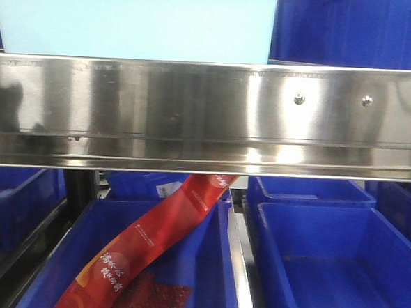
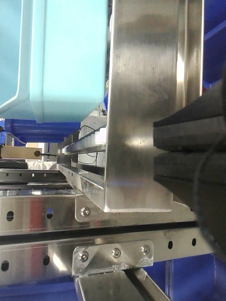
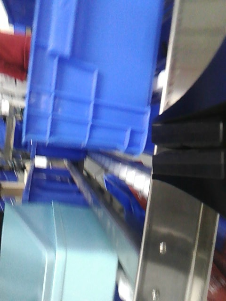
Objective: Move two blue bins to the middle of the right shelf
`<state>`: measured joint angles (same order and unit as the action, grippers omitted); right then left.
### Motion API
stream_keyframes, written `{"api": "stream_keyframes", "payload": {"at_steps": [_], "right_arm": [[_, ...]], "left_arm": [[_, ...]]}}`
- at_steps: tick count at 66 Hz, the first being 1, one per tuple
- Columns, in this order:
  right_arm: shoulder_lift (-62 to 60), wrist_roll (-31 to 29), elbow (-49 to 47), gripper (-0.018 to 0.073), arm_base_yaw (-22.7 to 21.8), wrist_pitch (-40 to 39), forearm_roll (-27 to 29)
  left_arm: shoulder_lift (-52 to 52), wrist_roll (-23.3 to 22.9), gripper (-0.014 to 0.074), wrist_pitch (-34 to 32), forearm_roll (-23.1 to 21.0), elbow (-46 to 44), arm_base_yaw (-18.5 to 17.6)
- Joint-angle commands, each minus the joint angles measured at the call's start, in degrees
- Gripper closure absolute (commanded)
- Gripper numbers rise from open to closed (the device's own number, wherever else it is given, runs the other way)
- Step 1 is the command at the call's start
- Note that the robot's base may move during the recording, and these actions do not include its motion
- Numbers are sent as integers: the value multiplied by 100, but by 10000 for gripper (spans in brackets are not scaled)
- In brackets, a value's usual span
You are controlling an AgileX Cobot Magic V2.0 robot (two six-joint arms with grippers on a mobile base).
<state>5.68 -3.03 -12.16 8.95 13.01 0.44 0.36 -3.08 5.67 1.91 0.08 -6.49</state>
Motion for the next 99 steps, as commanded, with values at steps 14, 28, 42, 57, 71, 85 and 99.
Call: {"api": "stream_keyframes", "payload": {"at_steps": [14,28,42,57,71,85,99], "right_arm": [[-568,-99,1216,721,-423,-467,156],[-568,-99,1216,721,-433,-130,156],[-568,-99,1216,721,-433,-193,156],[-568,-99,1216,721,-433,-193,156],[-568,-99,1216,721,-433,-193,156],[-568,-99,1216,721,-433,-193,156],[-568,-99,1216,721,-433,-193,156]], "left_arm": [[-36,30,707,-108,5,-8,-13],[-36,30,707,-108,5,-8,-13],[-36,30,707,-108,5,-8,-13],[-36,30,707,-108,5,-8,-13],[-36,30,707,-108,5,-8,-13],[-36,30,707,-108,5,-8,-13],[-36,30,707,-108,5,-8,-13]]}}
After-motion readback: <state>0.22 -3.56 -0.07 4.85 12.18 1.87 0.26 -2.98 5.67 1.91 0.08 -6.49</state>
